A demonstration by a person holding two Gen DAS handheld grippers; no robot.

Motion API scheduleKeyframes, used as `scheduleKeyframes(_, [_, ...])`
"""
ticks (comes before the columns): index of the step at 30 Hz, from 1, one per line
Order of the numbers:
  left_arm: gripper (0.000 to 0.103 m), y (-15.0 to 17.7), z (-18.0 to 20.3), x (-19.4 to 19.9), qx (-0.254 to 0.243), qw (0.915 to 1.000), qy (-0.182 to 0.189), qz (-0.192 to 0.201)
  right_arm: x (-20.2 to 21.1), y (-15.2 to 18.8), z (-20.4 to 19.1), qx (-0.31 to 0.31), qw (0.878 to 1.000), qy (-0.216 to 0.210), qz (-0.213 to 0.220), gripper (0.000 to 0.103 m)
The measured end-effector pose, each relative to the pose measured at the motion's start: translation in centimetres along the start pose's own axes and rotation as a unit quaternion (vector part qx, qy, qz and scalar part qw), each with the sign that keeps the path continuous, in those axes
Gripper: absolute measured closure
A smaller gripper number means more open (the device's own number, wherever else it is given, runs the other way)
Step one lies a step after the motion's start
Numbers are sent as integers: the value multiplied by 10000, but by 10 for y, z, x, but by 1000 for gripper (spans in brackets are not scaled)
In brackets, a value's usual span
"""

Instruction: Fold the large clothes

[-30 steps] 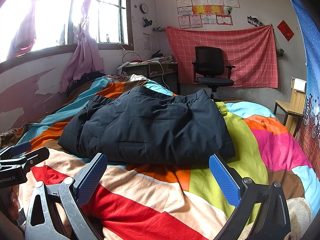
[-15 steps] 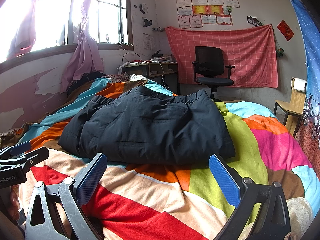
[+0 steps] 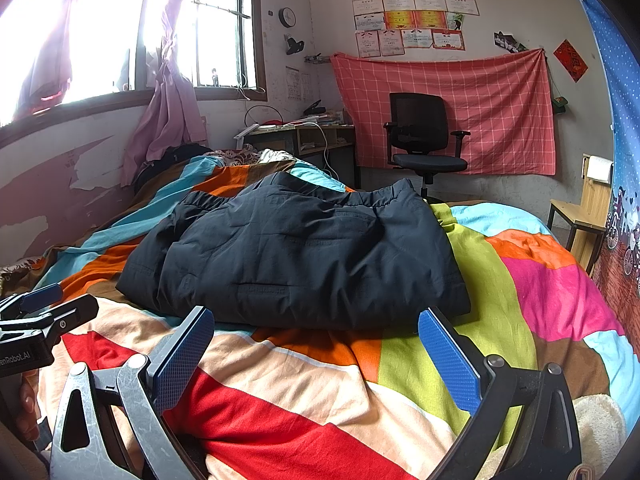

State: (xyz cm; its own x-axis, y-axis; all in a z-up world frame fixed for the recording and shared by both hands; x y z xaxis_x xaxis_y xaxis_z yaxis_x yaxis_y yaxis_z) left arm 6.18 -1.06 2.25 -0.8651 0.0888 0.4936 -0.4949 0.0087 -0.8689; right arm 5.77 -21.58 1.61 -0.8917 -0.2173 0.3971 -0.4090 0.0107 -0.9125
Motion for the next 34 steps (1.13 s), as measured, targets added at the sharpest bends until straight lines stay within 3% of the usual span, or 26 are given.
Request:
scheduleKeyframes(6, [7,0,0,0,5,10000,-10,0,0,0,0,0,10000,2,1,0])
scheduleKeyframes(12, [7,-5,-8,7,167,9992,-336,145,0,0,0,-1,10000,0,2,0])
scheduleKeyframes(34, [7,-6,-8,7,148,9993,-320,142,-1,0,-1,-5,10000,5,0,0])
Point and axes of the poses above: each gripper's, at about its wrist camera, not at the fingertips, and x roughly against the way its jaws point, z to its right, y to its underside, the point moved 6 cm from there along -x, roughly the way its jaws point, and after that the axes turned 3 degrees about -y, right-handed, at the moved point
